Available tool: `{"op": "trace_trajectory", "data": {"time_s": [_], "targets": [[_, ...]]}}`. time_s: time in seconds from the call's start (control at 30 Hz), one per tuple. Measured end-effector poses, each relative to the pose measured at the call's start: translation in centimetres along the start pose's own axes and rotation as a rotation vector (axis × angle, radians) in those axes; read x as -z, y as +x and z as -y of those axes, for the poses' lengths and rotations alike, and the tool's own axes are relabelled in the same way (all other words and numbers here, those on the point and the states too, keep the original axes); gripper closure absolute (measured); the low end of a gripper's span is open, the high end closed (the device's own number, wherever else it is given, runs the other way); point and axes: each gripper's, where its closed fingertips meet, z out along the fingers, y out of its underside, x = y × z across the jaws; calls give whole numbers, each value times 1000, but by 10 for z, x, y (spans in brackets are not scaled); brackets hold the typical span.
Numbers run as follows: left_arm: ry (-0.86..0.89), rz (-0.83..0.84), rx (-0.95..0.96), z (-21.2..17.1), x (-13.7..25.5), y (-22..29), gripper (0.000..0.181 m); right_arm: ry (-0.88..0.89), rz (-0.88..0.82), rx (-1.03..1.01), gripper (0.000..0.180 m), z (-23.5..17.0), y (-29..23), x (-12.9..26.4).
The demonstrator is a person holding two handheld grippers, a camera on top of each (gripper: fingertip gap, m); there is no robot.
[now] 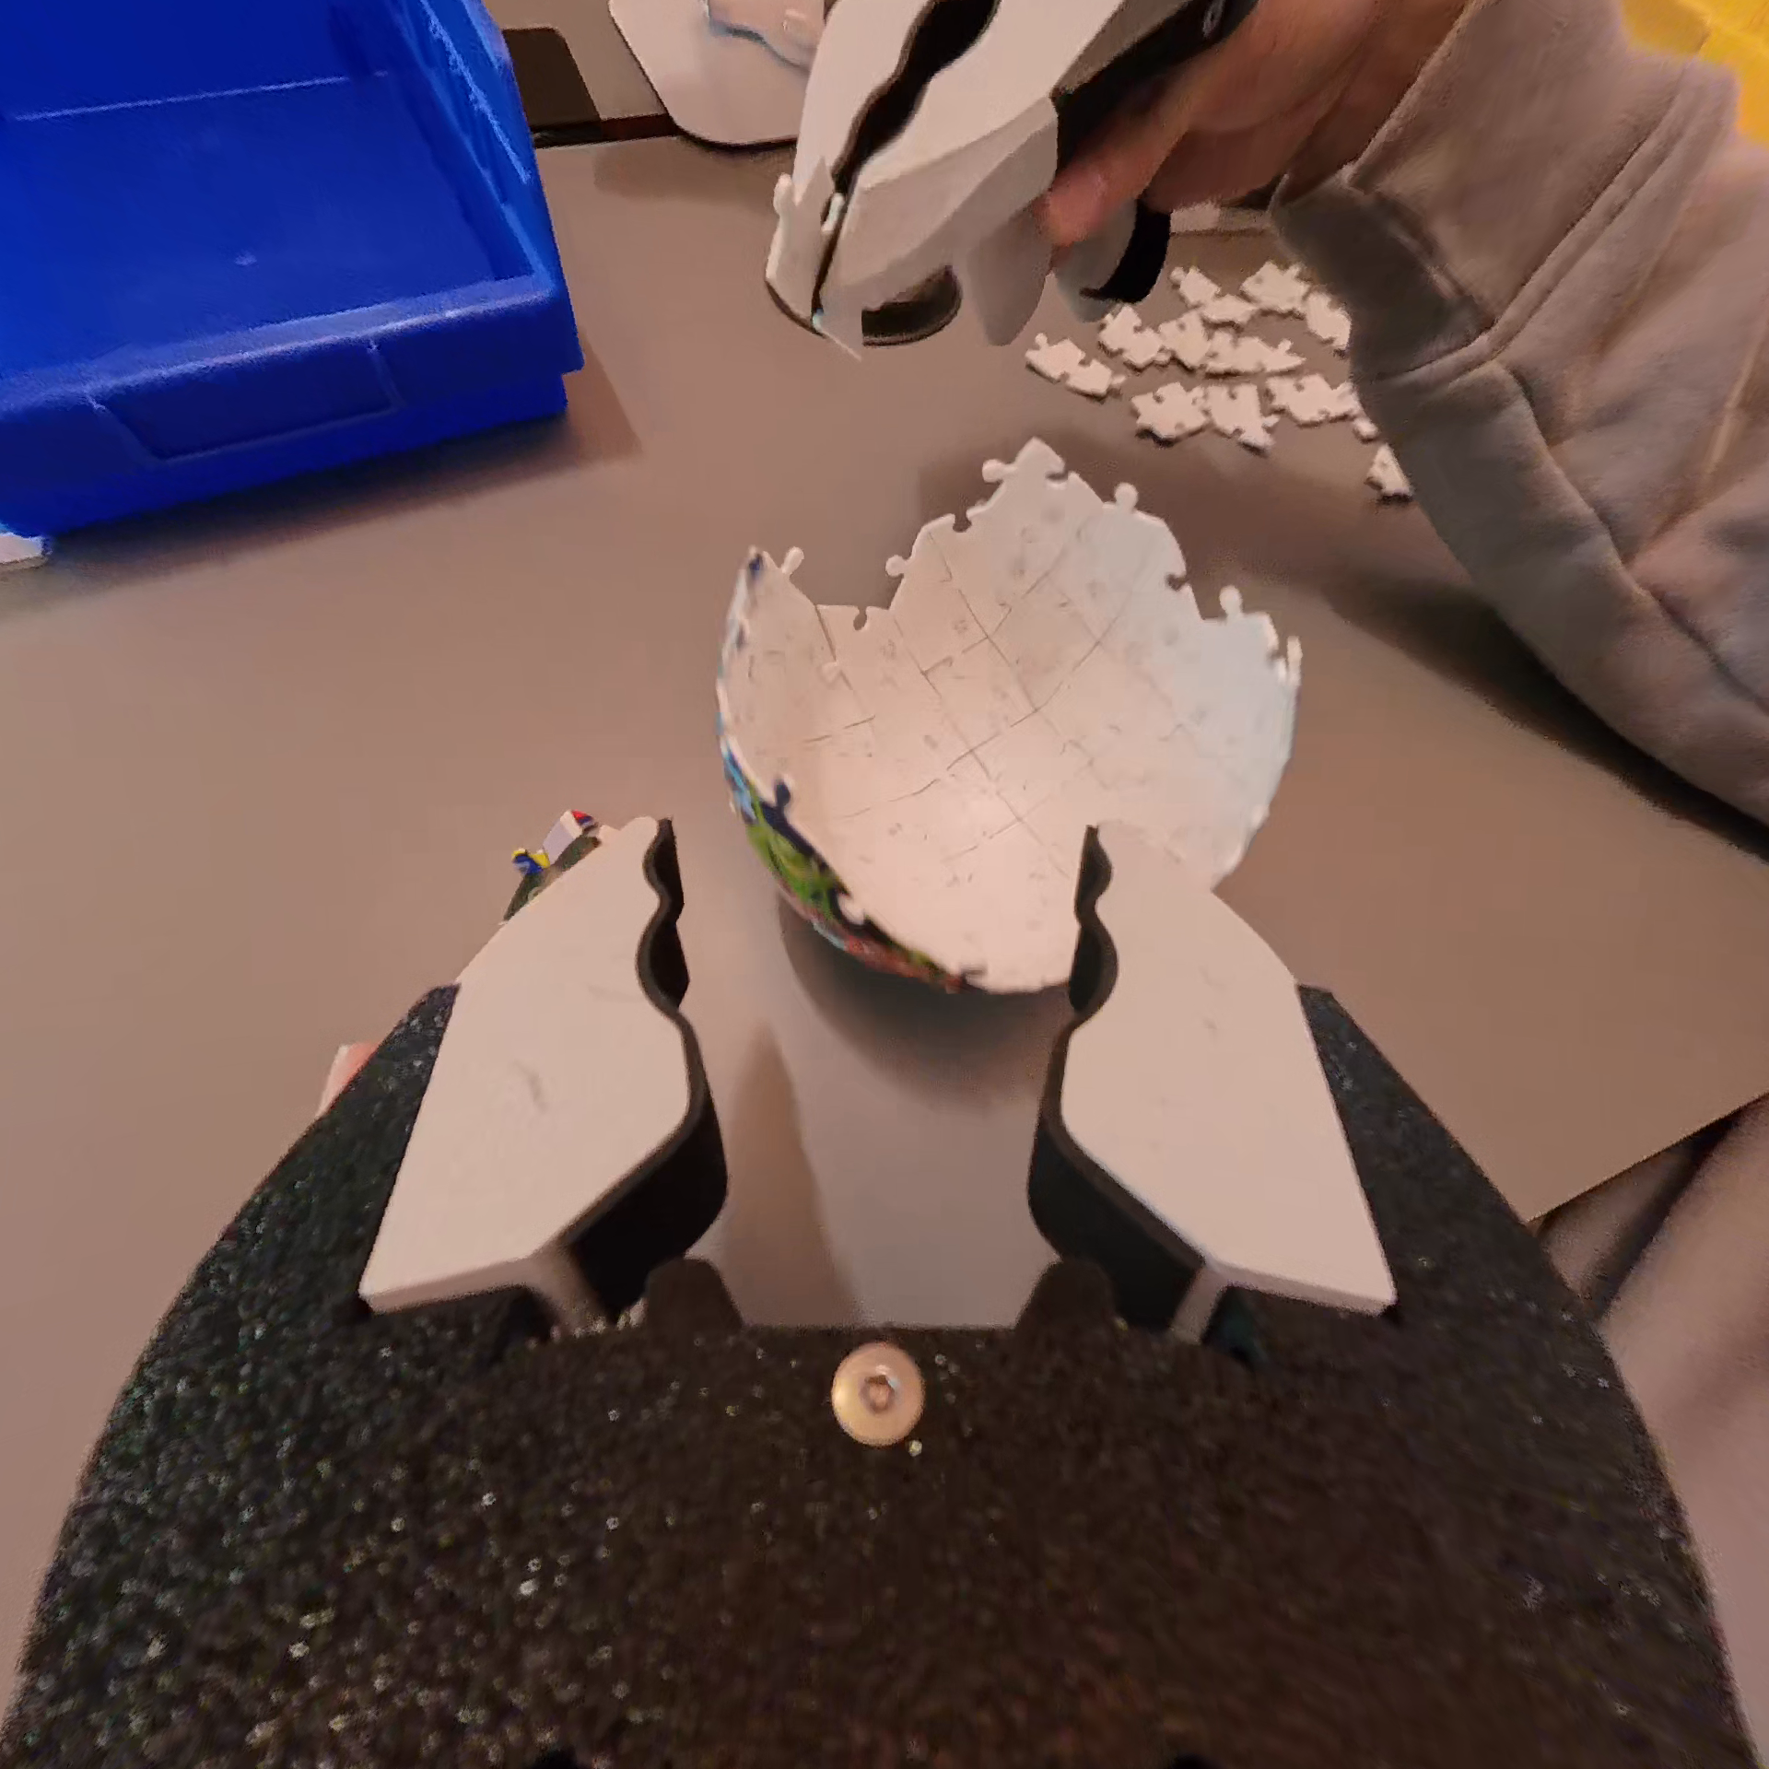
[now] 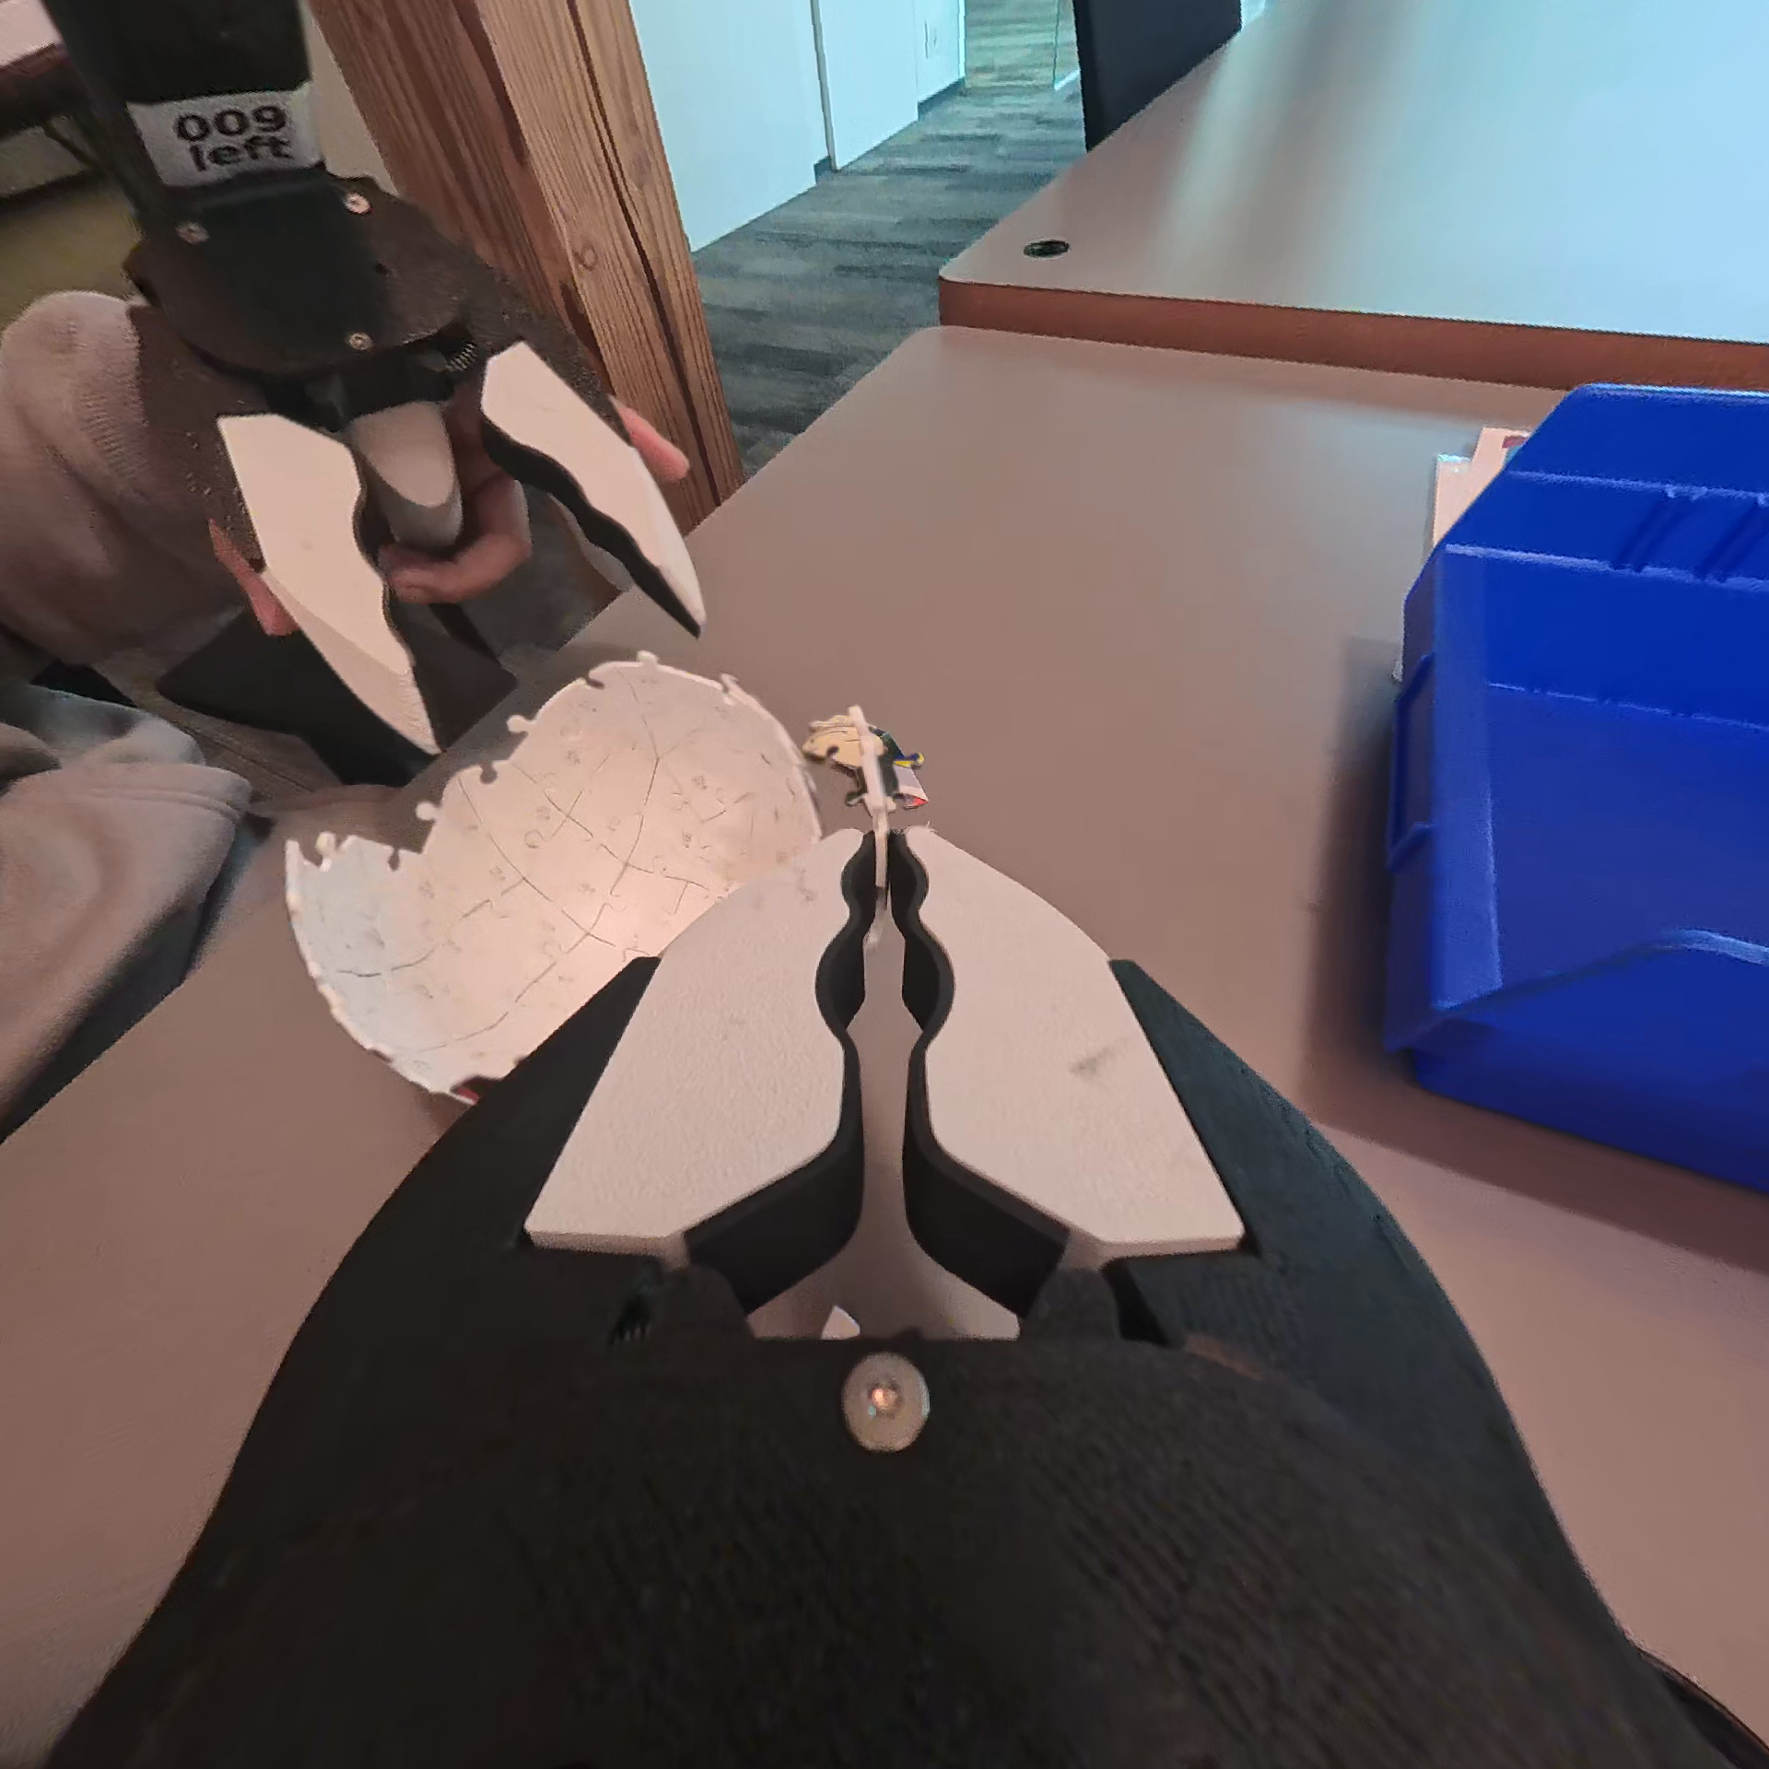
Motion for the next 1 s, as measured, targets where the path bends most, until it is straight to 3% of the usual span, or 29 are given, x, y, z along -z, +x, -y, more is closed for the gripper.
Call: {"op": "trace_trajectory", "data": {"time_s": [0.03,0.23,0.37,0.53,0.77,0.83,1.0], "targets": [[10,-17,16,2,0,0,102,-4,4,2,178,0,-1,-1],[45,4,4,12,4,-5,101,18,28,4,178,5,-7,-2],[149,57,-27,45,15,-13,103,95,68,6,178,22,-17,0],[270,58,-115,94,18,-8,135,155,109,41,178,40,-33,-3],[214,26,-207,102,-8,-2,163,160,120,104,178,45,-43,-10],[222,27,-229,102,-10,-2,178,155,134,117,178,45,-46,-12],[223,35,-278,98,-11,-4,179,134,117,168,177,42,-45,-18]]}}
